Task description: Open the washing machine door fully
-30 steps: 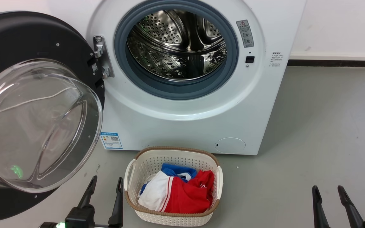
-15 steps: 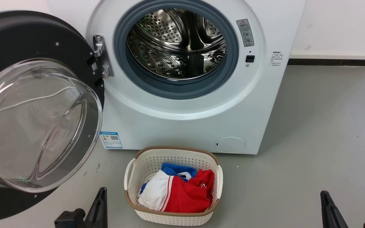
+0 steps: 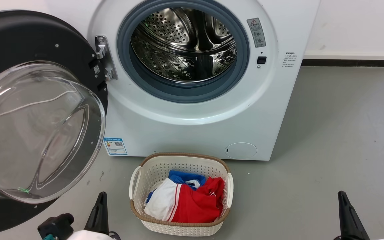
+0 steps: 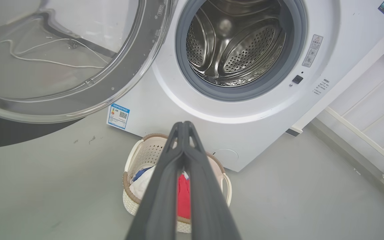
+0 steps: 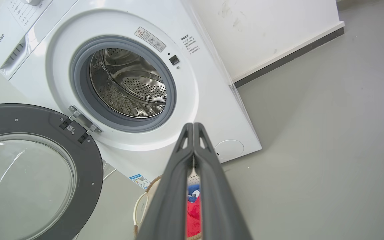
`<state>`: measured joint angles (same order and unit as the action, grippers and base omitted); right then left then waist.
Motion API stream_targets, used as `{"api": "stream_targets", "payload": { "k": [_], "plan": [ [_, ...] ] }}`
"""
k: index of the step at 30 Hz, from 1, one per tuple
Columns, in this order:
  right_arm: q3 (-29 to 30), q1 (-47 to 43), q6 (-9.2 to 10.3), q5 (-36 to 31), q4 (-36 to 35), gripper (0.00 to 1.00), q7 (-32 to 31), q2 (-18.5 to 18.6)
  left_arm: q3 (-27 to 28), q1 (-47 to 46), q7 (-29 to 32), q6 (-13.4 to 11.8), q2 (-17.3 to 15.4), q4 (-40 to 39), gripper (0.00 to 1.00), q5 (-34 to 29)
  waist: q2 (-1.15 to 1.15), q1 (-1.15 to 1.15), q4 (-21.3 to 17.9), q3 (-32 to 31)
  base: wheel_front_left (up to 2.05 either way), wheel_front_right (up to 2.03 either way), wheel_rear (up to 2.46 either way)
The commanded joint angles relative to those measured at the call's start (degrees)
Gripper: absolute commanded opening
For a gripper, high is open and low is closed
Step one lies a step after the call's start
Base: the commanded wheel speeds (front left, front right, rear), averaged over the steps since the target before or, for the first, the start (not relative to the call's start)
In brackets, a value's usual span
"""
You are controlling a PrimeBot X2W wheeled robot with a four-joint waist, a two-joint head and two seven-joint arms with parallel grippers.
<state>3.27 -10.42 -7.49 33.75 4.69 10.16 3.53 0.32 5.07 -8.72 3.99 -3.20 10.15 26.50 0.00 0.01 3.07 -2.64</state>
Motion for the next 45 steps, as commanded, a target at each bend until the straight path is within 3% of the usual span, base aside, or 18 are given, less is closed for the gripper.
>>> {"api": "stream_targets", "payload": {
  "k": [1,45],
  "plan": [
    [0.0,1.8,0.0,2.5,-0.3,0.0,-0.4,0.6,0.4,-2.0,0.5,0.3,-0.1,-0.6,0.0,2.6,0.0,0.0,0.0,0.0,0.0,0.0,0.0],
    [0.3,10.3,-0.01,35.3,5.0,0.0,-8.3,1.1,3.7,-7.5,8.8,2.2,0.1,1.9,0.0,38.1,0.0,-0.01,-1.4,1.3,0.0,0.0,0.0]
  ]
}}
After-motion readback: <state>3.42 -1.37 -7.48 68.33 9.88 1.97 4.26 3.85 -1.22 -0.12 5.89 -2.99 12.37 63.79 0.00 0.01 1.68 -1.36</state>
